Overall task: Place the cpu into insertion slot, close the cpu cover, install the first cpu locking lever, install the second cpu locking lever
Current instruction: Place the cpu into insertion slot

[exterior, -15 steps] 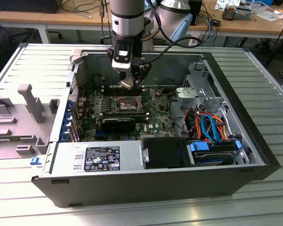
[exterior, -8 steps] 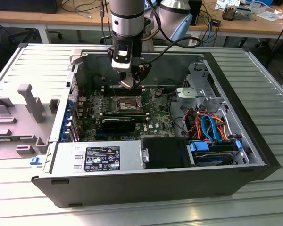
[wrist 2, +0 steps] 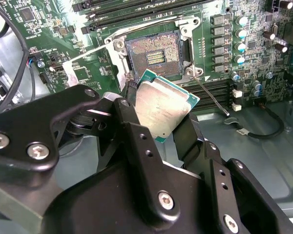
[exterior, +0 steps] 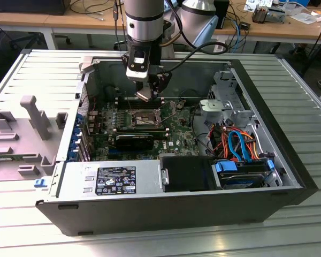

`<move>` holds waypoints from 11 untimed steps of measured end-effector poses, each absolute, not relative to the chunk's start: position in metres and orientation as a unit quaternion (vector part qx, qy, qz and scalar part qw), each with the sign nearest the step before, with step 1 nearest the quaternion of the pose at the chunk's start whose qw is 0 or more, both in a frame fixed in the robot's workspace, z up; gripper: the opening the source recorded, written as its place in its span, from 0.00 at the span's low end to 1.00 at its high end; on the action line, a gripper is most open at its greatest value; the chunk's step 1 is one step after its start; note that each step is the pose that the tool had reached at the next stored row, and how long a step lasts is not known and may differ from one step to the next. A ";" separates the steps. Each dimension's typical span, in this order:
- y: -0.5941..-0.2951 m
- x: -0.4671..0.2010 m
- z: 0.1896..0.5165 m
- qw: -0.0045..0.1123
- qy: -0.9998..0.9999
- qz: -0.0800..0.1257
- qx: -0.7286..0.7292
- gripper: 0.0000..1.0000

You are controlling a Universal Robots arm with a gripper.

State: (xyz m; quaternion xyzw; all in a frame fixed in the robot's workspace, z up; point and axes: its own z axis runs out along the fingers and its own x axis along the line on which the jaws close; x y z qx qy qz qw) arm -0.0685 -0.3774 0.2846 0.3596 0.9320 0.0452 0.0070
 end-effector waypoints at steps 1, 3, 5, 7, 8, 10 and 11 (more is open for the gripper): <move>-0.377 -0.069 0.285 0.007 0.932 0.045 0.360 0.55; -0.377 -0.068 0.285 0.007 0.931 0.045 0.361 0.55; -0.377 -0.069 0.285 0.007 0.931 0.045 0.362 0.55; -0.377 -0.069 0.285 0.007 0.931 0.045 0.363 0.55; -0.377 -0.069 0.285 0.007 0.931 0.045 0.363 0.55; -0.377 -0.069 0.285 0.007 0.930 0.045 0.364 0.55; -0.377 -0.069 0.285 0.007 0.930 0.045 0.364 0.55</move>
